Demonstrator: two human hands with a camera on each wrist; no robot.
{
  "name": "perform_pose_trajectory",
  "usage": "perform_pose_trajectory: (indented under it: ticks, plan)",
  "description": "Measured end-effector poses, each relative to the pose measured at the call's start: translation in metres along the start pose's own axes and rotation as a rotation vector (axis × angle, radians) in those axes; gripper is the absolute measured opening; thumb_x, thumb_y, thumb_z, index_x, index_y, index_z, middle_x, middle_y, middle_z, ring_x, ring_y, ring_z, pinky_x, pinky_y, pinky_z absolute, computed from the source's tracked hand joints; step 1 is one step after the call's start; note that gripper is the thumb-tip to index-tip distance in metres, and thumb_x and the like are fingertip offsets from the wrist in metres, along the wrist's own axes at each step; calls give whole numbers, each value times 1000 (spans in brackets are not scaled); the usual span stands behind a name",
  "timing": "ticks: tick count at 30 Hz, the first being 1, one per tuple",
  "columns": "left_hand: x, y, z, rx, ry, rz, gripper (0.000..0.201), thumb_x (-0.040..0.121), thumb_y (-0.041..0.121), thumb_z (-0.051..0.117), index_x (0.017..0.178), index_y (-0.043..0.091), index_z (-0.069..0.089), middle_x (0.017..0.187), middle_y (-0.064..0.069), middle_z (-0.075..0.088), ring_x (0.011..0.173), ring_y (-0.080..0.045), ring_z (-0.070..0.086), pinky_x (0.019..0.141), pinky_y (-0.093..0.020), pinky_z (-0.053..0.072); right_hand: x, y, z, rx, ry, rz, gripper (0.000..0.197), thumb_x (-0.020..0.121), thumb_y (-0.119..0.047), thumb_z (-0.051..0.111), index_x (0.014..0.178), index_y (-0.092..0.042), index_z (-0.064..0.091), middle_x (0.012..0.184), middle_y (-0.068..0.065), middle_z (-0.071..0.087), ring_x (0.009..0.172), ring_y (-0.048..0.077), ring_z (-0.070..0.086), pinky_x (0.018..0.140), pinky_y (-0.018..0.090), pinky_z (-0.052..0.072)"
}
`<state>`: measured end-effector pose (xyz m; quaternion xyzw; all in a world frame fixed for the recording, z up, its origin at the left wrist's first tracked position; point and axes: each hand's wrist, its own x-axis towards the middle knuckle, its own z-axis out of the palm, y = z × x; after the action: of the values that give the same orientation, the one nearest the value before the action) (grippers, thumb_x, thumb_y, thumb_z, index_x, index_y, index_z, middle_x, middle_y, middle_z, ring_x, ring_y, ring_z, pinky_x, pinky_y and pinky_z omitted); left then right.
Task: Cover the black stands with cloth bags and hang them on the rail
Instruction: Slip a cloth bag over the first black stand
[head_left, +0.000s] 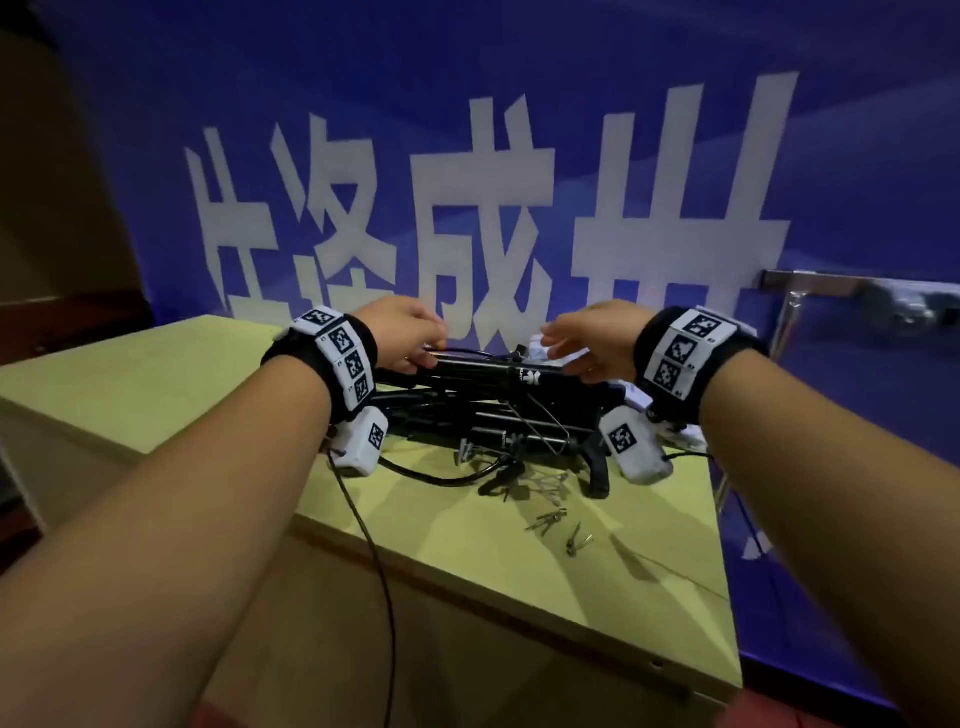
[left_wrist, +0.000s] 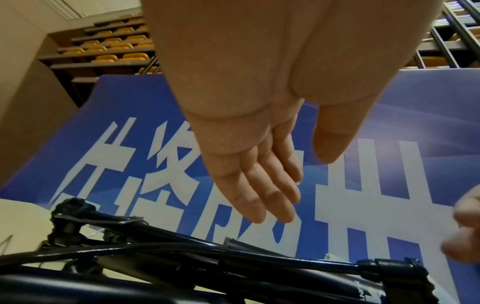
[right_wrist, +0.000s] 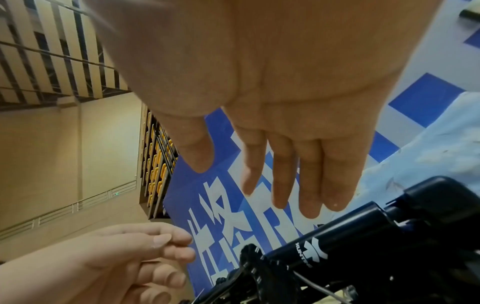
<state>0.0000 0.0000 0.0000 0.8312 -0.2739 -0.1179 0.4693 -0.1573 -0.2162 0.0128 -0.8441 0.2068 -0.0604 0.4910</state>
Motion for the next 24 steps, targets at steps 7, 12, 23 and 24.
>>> perform_pose_trajectory:
  ticks: [7, 12, 23, 24]
  plan:
    - [-1, -25, -2, 170, 177, -24, 14, 99, 22, 62, 111, 19, 68, 109, -6, 71, 100, -25, 73, 94, -44, 61, -4, 8, 7, -26, 58, 1, 42, 102, -33, 70, 138, -13, 63, 132, 3, 69, 115, 24, 69, 105, 46, 57]
    - [23, -59, -8, 186, 267, -145, 35, 91, 12, 61, 125, 20, 62, 117, -13, 68, 106, -33, 69, 96, -47, 59, 12, 5, 11, -217, 131, -55, 22, 105, -24, 64, 124, -18, 74, 122, 1, 70, 111, 19, 66, 101, 37, 55]
    - [57, -81, 4, -59, 229, -220, 64, 96, 0, 53, 150, 34, 48, 110, -10, 63, 94, -27, 73, 89, -45, 63, 63, -1, 31, -725, 93, -17, 40, 109, -17, 51, 147, -17, 62, 154, 6, 56, 140, 28, 53, 106, 33, 44]
    - [60, -82, 5, -31, 215, -216, 65, 96, 1, 53, 151, 35, 47, 108, -10, 64, 91, -27, 73, 88, -45, 63, 69, 1, 32, -766, 74, -3, 40, 109, -16, 50, 147, -16, 62, 153, 6, 57, 139, 28, 54, 107, 34, 44]
